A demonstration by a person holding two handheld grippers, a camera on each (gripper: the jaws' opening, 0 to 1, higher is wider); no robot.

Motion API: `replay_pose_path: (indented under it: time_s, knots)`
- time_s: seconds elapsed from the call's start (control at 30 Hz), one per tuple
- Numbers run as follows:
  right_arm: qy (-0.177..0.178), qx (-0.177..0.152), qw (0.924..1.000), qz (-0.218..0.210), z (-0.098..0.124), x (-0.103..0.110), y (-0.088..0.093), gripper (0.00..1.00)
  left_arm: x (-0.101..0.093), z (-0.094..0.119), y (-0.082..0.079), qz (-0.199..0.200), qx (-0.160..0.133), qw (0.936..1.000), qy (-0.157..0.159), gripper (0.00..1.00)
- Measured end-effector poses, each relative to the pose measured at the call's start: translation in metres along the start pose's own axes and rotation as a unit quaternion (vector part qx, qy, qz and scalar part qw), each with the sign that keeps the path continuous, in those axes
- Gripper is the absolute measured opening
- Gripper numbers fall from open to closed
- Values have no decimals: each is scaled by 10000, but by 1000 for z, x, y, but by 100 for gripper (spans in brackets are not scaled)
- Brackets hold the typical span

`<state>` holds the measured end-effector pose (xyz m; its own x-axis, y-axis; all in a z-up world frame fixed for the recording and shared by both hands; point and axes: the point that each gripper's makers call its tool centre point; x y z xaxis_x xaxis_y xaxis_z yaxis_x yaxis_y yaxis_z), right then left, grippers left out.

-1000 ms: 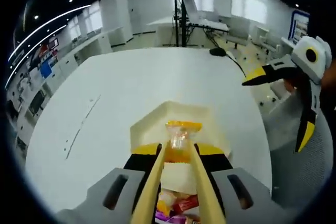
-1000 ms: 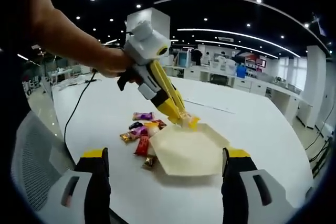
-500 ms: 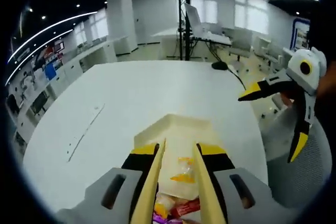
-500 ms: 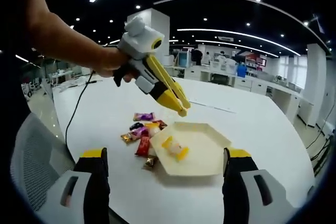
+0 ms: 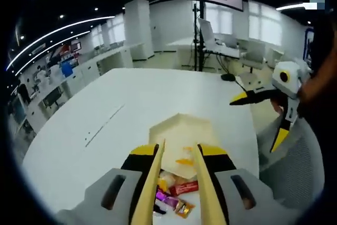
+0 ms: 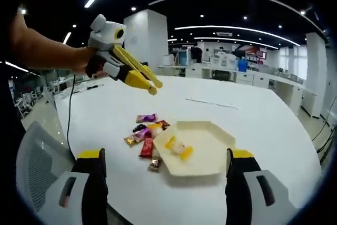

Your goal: Place the target food into the container with the food tongs after gripping and lifting it, then release it inside without dropping or visibly crushing the food.

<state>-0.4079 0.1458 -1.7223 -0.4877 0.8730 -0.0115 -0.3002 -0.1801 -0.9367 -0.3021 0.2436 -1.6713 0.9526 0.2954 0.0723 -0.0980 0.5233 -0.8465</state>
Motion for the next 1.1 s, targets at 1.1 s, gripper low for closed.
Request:
replay_pose_path:
  time_s: [1.1]
  knots:
    - [327, 213, 9987, 325, 0, -6, 5, 95, 91, 32, 111, 146, 835, 9941, -677, 26]
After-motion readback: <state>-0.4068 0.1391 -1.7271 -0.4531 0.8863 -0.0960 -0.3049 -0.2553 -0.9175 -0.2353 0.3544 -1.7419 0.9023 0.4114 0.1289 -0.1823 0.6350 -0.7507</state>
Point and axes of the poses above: the point that each gripper's makers call its tool centre point, and the gripper's own axes: z roughly backward along the fingers, x roughly to its left, y roughly out of its underside
